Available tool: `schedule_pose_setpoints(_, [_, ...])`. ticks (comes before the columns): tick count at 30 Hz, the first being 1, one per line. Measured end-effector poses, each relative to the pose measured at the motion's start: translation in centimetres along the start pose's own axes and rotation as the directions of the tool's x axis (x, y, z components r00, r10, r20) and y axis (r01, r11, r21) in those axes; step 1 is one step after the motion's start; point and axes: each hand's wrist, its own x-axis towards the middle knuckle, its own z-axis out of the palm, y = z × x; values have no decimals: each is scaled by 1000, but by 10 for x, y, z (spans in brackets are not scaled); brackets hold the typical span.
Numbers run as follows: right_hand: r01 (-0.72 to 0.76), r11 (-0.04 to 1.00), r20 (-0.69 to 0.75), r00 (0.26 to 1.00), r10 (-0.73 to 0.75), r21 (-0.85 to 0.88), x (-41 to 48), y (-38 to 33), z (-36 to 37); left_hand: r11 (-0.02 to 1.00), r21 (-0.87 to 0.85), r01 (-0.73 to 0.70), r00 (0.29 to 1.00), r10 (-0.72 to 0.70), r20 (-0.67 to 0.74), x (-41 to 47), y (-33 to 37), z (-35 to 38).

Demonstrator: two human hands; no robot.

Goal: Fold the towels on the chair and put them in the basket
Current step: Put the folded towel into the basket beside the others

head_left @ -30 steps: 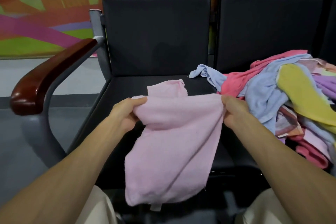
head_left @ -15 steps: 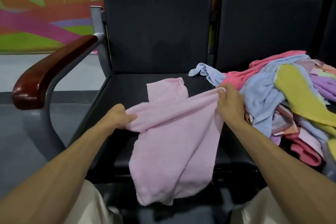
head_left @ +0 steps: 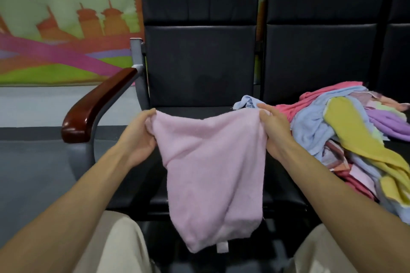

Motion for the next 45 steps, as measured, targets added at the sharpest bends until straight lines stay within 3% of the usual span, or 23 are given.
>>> schedule_pose_setpoints(2, [47,998,-7,999,-47,32,-5,-23,9,999,-2,-39,999,39,20,-10,23,8])
schedule_pose_setpoints(4, [100,991,-121,989,-89,90,-11,-49,15,995,42,-92,996,92,17,-19,46,15])
schedule_pose_setpoints(10, [260,957,-225,948,-226,130,-32,-126,16,905,318,-282,934,335,-123,-42,114,26])
schedule_pose_setpoints(14, [355,934,-249,908,-338,28,-49,-161,10,669,635,-387,829,554,-79,-55,152,30])
schedule_pose_setpoints(18, [454,872,-224,844,-487,-183,-61,-181,4,550,744,-379,700,696,-158,-66,172,38])
schedule_pose_setpoints(20, [495,826,-187,814,-549,-270,-65,-185,0,595,724,-350,684,690,-237,-69,177,44])
schedule_pose_setpoints(21, [507,807,-165,806,-569,-302,-65,-186,-2,671,655,-348,700,650,-294,-70,179,45])
schedule_pose_setpoints(24, [496,803,-134,818,-560,-330,-62,-189,-5,939,186,-289,843,341,-417,-79,186,49])
schedule_pose_setpoints(26, [459,841,-129,851,-508,-287,-62,-192,-5,981,-15,-192,941,179,-289,-90,190,51])
schedule_pose_setpoints(29, [422,883,-99,888,-448,-206,-62,-196,-6,968,82,-236,955,246,-164,-95,189,52])
schedule_pose_setpoints(31, [433,862,-105,875,-472,-261,-59,-198,-9,902,291,-318,906,380,-188,-94,188,50])
schedule_pose_setpoints(34, [473,751,-95,815,-572,-461,-55,-202,-15,618,683,-390,788,607,-99,-89,189,39])
schedule_pose_setpoints(36, [504,603,-7,763,-646,-618,-55,-203,-17,429,810,-400,728,686,-3,-84,190,34])
schedule_pose_setpoints(39, [503,443,97,734,-672,-742,-53,-202,-16,271,890,-368,661,749,46,-79,187,30])
schedule_pose_setpoints(40, [484,450,90,749,-657,-750,-52,-201,-15,260,899,-352,656,754,39,-76,186,28])
schedule_pose_setpoints(42, [433,572,20,809,-588,-697,-46,-199,-14,293,899,-325,670,742,0,-73,183,25])
schedule_pose_setpoints(45, [334,804,-88,900,-427,-492,-39,-194,-12,504,804,-317,735,666,-128,-68,179,23])
